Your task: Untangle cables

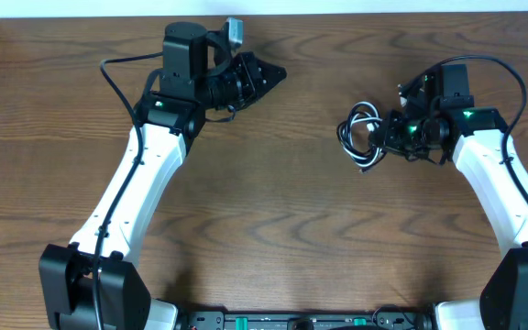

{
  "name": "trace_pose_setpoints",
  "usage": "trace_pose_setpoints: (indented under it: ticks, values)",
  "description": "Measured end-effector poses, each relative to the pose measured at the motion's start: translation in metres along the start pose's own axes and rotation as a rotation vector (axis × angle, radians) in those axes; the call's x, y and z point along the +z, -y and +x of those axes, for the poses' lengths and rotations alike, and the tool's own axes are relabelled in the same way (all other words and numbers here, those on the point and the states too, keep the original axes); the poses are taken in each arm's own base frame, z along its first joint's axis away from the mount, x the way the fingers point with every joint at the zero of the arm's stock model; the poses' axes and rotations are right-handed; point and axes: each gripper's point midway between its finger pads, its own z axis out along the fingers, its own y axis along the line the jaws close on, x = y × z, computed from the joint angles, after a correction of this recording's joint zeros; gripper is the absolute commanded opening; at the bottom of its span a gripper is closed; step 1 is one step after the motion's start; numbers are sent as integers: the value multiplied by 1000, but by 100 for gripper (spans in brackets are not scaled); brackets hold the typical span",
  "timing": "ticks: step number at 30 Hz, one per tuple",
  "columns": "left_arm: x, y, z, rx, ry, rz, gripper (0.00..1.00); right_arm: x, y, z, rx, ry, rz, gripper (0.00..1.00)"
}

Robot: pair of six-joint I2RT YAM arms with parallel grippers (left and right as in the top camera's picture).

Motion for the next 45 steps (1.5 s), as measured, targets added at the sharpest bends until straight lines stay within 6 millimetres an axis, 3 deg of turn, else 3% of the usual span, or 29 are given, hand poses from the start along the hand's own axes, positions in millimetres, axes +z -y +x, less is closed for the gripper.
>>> trace_pose_setpoints:
  ticks: [8,13,19,31,34,41,45]
  values:
    - [14,9,47,158,-161,26,49,7,-8,11,-85,-22,38,1]
    - [25,-1,86,206,-262,-53,57,12,-16,18,-126,-31,57,1]
    - [37,-20,96,257,-272,-158,57,16,-22,23,-156,-38,72,1]
    - [64,-53,105,247,-325,-205,56,20,-31,30,-190,-48,72,1]
    - [69,-49,104,262,-321,-177,55,20,-31,30,-191,-46,76,1]
    - [74,-31,101,297,-313,-86,33,20,-29,29,-192,-42,85,1]
    - [73,-31,105,291,-329,-81,32,20,-29,29,-192,-42,86,1]
